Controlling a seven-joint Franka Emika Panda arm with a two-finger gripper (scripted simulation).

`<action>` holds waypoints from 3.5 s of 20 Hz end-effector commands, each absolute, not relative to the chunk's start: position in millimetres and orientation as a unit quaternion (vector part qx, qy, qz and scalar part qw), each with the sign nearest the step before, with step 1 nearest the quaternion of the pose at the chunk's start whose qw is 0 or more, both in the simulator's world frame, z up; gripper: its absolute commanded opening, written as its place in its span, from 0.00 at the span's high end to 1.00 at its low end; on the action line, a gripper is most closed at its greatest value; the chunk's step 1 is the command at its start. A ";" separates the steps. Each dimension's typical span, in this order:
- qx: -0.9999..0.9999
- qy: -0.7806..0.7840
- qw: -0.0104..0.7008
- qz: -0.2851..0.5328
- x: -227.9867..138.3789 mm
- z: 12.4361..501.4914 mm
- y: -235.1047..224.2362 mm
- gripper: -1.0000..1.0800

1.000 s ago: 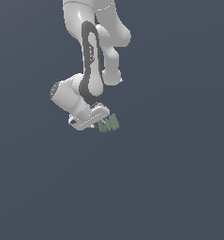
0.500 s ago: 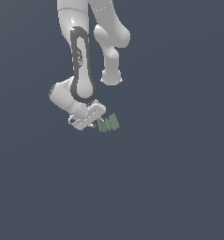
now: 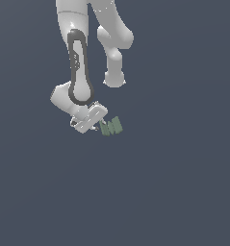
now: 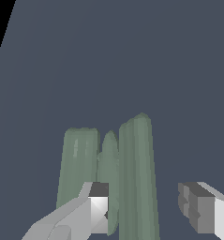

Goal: Pick up the object and move it to a goal position.

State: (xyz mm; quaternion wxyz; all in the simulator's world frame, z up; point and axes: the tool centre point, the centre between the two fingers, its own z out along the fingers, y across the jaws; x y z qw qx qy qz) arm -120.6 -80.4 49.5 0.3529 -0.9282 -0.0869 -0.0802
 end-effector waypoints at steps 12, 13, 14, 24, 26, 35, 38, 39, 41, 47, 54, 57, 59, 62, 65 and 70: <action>-0.927 -0.087 0.354 -0.082 -119.8 29.9 -62.6 0.38; -0.927 -0.087 0.354 -0.082 -119.8 28.4 -61.2 0.38; -0.927 -0.087 0.354 -0.082 -119.8 27.5 -60.3 0.38; -0.927 -0.087 0.354 -0.082 -119.7 27.2 -60.1 1.00; -0.929 -0.083 0.349 -0.087 -119.0 34.0 -67.3 1.00; -0.929 -0.084 0.349 -0.086 -117.7 52.8 -55.6 1.00; -0.929 -0.084 0.349 -0.086 -116.8 67.7 -46.6 1.00; -0.929 -0.084 0.350 -0.086 -116.3 73.5 -42.8 1.00; -0.929 -0.084 0.350 -0.086 -115.4 86.9 -34.6 1.00; -0.929 -0.085 0.350 -0.085 -111.5 139.7 -2.2 1.00; -0.929 -0.086 0.350 -0.083 -105.1 216.5 44.3 1.00; -0.929 -0.086 0.351 -0.083 -102.0 250.9 64.8 1.00; -0.929 -0.087 0.351 -0.082 -99.8 273.2 78.0 1.00; -0.929 -0.087 0.351 -0.082 -96.5 305.6 96.9 1.00; -0.928 -0.087 0.352 -0.082 -93.0 336.7 114.9 1.00; -0.928 -0.088 0.353 -0.082 -87.0 381.3 140.1 1.00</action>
